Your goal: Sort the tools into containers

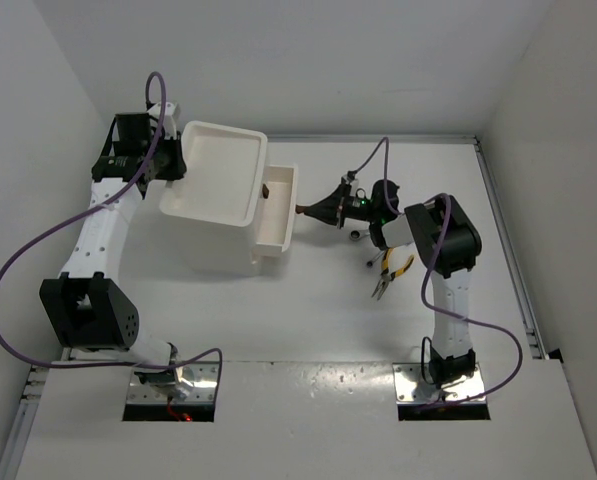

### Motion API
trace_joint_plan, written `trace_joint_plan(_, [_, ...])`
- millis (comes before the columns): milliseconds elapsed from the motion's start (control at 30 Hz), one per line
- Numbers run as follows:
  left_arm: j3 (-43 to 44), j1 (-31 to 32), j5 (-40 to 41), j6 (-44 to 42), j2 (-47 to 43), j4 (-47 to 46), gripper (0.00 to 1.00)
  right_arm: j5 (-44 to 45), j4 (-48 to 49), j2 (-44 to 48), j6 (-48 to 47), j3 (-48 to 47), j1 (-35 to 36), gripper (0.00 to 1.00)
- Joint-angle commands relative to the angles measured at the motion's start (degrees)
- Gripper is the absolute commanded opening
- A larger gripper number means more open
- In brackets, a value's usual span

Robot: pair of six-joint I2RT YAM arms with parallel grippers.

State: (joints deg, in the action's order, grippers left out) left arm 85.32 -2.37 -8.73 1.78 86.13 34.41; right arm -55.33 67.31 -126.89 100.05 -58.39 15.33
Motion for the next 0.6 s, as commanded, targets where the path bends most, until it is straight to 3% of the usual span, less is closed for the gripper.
trace_joint_plan(0, [-0.8,-0.9,-2.6,1.0,1.0,5.0,0.00,-1.2,6.8,3.7,-1.2,0.6,-0.6,0.00])
trace_joint_plan(400, [-0.8,-0.9,-2.6,1.6,1.0,4.4,0.00,-1.8,7.3,4.3,-1.2,1.8,-2.1,0.00])
trace_joint_plan(467, [-0.8,-0.9,-2.6,1.6,1.0,4.4,0.00,-2.3,7.3,4.3,-1.2,1.8,-2.1,0.06])
trace_joint_plan(567, [-0.8,-0.9,-2.6,1.6,1.0,4.4,0.00,-2.9,6.3,4.3,-1.2,1.8,-2.1,0.36])
